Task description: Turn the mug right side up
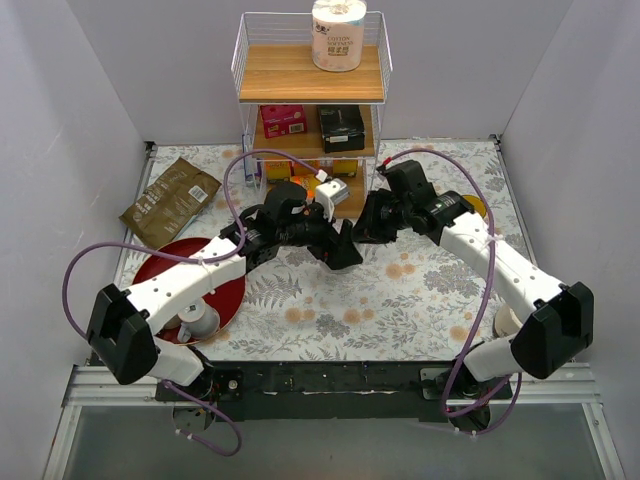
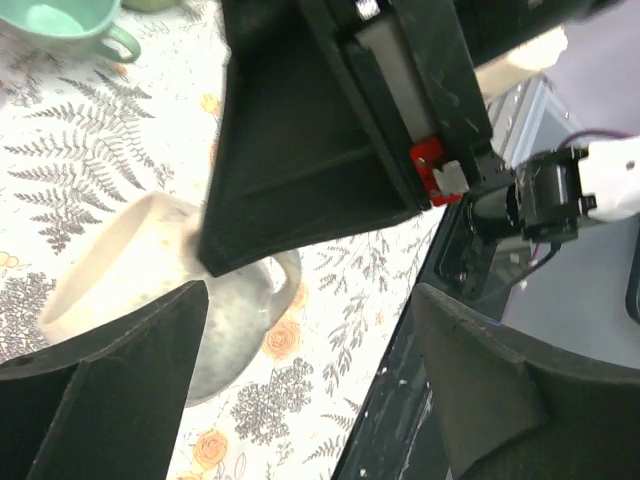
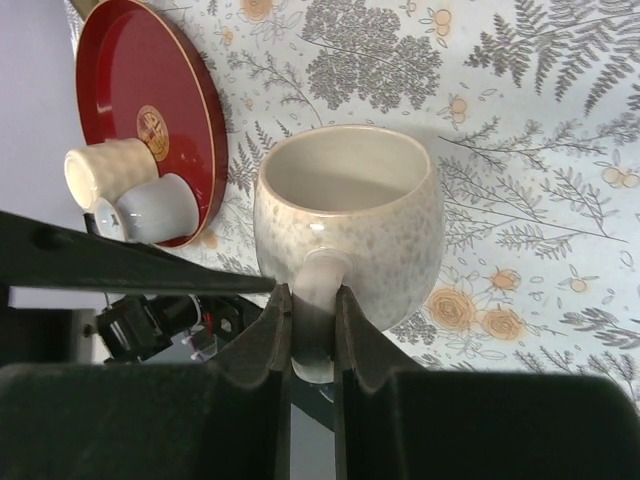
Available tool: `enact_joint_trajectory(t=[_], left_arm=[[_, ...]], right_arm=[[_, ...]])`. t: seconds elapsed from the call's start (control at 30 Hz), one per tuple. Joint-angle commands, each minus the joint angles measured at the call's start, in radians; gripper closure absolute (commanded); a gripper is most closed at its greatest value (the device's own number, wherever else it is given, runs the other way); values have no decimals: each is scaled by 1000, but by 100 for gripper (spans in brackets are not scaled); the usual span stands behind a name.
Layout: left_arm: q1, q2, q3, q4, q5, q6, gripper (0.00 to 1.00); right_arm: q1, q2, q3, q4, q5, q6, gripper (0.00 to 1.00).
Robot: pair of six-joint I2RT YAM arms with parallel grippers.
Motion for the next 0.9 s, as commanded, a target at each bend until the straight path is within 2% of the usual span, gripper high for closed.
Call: enact_joint_trajectory(t=[0.0,0.1,0.17,0.27,0.3,0.43,0.57,0.7,0.87], left_arm=[[4,-100,-17,81,-102,-30,10],[6,-134,-34,76,-148,-68,2],[6,-174,-49,69,-200,-111,2],[6,-226,-70,52,-248,-162,2],[6,-240,-76,50,-256,-171,2],[6,-278,-93,24,-268,-193,2],[6,-277,-70,-16,-259,-196,2],[6,-265,-51,-40,-268,-185,2],[6,-251,-32,-62,-279,-168,2]], right_arm=[[-7,-103,-22,44,55,-25,99],[-13,-160,-89,69,183,-77,99],[-15,-212,-135,112,284,-110,99],[-15,-315,-272,253,381,-173,99],[-15,-347,-366,359,399,-207,99],[-15,-467,-506,503,511,-255,99],[-15,-466,-556,551,591,-290,99],[-15,-473,-632,688,641,-319,99],[-15,-498,-741,784,633,-310,99]])
